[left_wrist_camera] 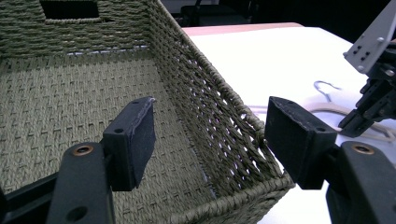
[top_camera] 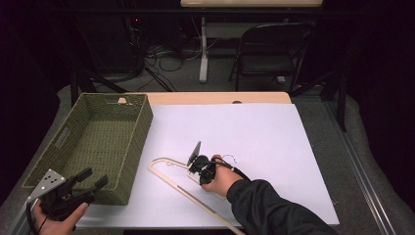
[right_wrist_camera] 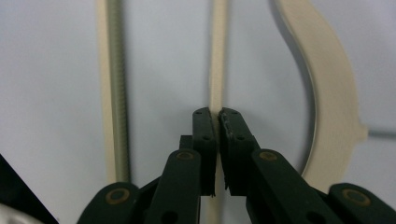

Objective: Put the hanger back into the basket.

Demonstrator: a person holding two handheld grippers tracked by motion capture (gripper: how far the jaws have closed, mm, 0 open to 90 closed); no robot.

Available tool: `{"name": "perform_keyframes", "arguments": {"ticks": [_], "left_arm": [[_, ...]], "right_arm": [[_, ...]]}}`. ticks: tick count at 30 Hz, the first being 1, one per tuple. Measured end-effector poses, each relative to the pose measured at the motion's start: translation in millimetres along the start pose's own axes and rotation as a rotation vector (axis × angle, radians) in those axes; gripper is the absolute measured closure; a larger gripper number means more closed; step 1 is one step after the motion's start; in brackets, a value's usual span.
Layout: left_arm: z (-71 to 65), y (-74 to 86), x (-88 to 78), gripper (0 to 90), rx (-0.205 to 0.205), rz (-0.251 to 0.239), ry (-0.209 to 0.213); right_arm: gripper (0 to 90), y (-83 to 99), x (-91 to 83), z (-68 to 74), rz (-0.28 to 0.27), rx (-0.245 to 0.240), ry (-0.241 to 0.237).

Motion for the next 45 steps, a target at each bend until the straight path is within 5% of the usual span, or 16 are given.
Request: {"name": "perform_keyframes", "arguments": {"ticks": [13,15,19,31,36,45], "left_arm": [[-4.9,-1.5,3.3,33.8,0.016,0.006,0.014],[-6.3,-2.2,3.4,33.7,0.01,0.002,0.017],[-11.4,-4.8,4.1,33.8,0.012,-0.006,0.038],[-39.1,-16.9,22.6,34.8,0.081,0.039,0.119],[-46.0,-25.8,30.7,34.8,0.105,0.043,0.141],[-61.0,-28.8,51.5,35.3,0.134,0.097,0.2]], "right_arm": [[85.3,5.4,-2.7,-3.6,-0.013,-0.061,-0.002],[85.3,7.4,-3.6,-4.9,-0.009,-0.105,-0.009],[85.2,12.3,-4.1,-9.4,-0.048,-0.187,0.0],[85.2,17.6,-15.1,-11.4,-0.125,-0.243,-0.02],[85.2,13.9,-20.5,-7.5,-0.158,-0.275,0.004],[85.2,15.8,-20.5,-8.3,-0.164,-0.404,0.077]]}}
Point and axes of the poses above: each handheld gripper's, and its own axes: x roughly forward along the jaws, y roughly out of its underside, z roughly to its left, the point moved 5 cm from there along x, roughly forward along the jaws, and after that the axes turned 11 degrees about y, right-handed, at the moved point
